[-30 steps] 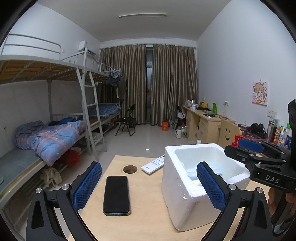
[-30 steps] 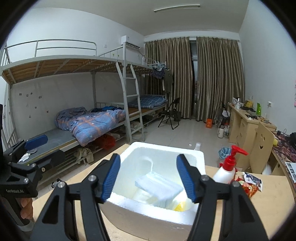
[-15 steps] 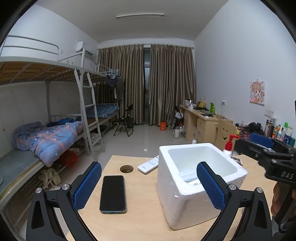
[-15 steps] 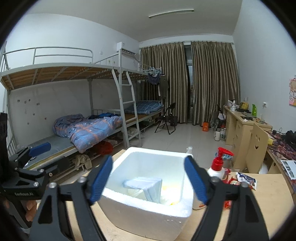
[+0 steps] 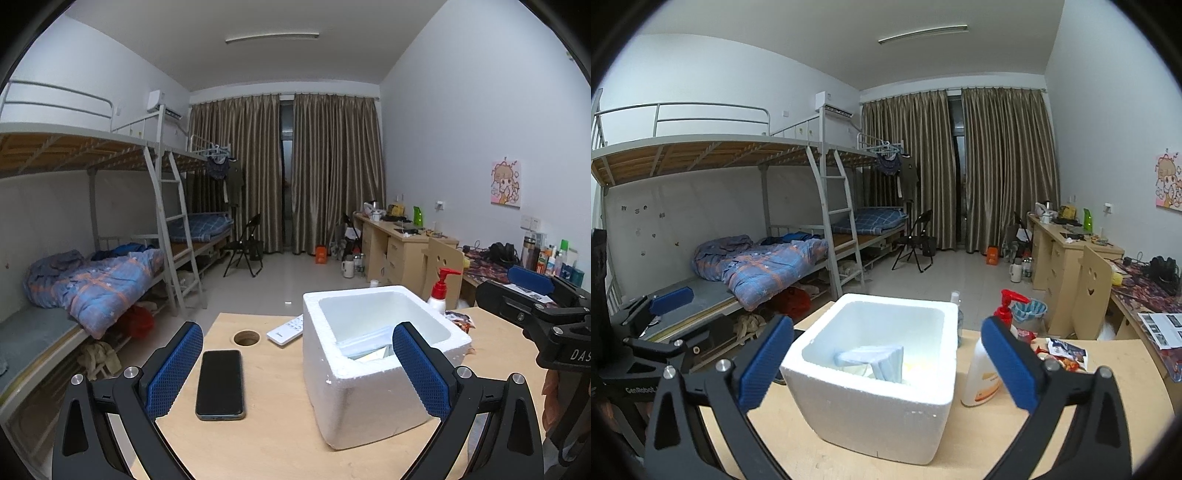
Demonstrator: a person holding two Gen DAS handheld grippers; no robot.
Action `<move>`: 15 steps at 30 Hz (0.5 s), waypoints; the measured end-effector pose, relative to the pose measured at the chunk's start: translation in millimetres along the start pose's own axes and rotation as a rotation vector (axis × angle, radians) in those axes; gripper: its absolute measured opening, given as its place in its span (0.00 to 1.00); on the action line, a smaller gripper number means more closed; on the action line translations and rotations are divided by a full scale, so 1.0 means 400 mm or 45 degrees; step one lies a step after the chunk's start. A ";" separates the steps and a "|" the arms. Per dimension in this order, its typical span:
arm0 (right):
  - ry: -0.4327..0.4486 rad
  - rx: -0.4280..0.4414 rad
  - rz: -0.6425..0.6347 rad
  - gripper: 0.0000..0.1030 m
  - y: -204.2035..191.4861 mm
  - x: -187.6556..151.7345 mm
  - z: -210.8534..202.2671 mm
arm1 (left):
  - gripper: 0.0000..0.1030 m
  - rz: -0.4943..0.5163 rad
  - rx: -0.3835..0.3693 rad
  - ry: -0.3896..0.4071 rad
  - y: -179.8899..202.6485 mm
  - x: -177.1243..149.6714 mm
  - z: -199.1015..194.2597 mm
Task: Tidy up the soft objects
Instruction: 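Withdraw both tools from the foam box toward the grey sock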
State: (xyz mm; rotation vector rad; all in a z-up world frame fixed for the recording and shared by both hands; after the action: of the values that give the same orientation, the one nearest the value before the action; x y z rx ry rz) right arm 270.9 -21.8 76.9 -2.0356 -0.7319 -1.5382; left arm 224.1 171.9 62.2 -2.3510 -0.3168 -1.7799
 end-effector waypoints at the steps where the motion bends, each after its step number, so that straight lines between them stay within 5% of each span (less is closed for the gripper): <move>1: 0.005 0.001 0.000 1.00 -0.002 0.000 -0.007 | 1.00 0.003 0.001 0.001 0.005 0.003 -0.003; 15: 0.049 -0.033 -0.023 1.00 -0.015 -0.007 -0.103 | 1.00 0.018 -0.022 0.040 0.046 0.005 -0.105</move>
State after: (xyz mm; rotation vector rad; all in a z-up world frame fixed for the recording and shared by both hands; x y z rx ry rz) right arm 237.2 -45.0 84.7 -2.0179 -0.7207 -1.5999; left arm 190.8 143.0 75.3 -2.3280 -0.2808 -1.8182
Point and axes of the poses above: each gripper's, at about its wrist camera, not at the fingertips, and z roughly the way its jaws point, y to its right, x to its top, the point moved 8 cm from there along z, roughly the way its jaws point, and after that the axes turned 5 degrees about x, right-handed, at the moved point
